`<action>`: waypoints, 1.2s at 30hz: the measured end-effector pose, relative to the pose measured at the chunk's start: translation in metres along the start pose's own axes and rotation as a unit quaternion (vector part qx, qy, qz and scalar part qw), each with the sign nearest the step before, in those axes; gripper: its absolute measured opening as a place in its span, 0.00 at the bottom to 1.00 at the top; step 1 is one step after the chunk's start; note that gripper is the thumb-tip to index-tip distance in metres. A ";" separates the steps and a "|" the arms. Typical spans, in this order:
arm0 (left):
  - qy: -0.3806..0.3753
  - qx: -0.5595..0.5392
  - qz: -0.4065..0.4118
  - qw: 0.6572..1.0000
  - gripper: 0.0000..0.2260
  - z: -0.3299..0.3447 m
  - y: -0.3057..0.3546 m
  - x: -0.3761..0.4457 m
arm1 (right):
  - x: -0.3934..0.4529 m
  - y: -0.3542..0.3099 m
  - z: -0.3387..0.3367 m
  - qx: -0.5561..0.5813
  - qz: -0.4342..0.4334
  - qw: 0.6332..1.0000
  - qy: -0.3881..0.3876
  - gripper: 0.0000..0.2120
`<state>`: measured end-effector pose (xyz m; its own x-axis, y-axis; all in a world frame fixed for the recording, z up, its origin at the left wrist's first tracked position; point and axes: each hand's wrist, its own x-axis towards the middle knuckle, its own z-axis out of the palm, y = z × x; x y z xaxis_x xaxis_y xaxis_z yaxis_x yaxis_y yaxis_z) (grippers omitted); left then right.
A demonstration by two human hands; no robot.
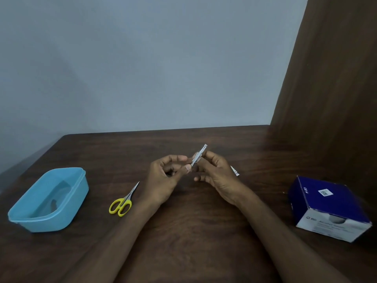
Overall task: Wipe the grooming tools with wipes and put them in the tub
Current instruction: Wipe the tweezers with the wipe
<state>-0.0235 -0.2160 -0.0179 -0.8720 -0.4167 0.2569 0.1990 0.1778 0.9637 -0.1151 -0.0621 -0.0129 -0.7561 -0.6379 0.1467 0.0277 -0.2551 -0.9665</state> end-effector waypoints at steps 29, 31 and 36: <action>-0.006 -0.030 -0.007 1.000 0.11 -0.001 0.002 0.000 | 0.000 -0.004 0.003 0.015 -0.016 0.997 0.067 0.04; 0.005 -0.022 -0.005 1.000 0.10 0.000 0.002 0.000 | 0.002 -0.005 0.002 0.001 -0.024 0.995 0.095 0.03; -0.005 0.014 0.002 1.000 0.09 0.001 0.002 0.000 | 0.006 -0.007 -0.004 0.033 -0.069 0.982 0.172 0.07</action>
<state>-0.0234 -0.2151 -0.0160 -0.8755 -0.4075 0.2596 0.1897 0.2043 0.9603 -0.1226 -0.0614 -0.0057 -0.9316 -0.3136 0.1836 -0.0560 -0.3754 -0.9252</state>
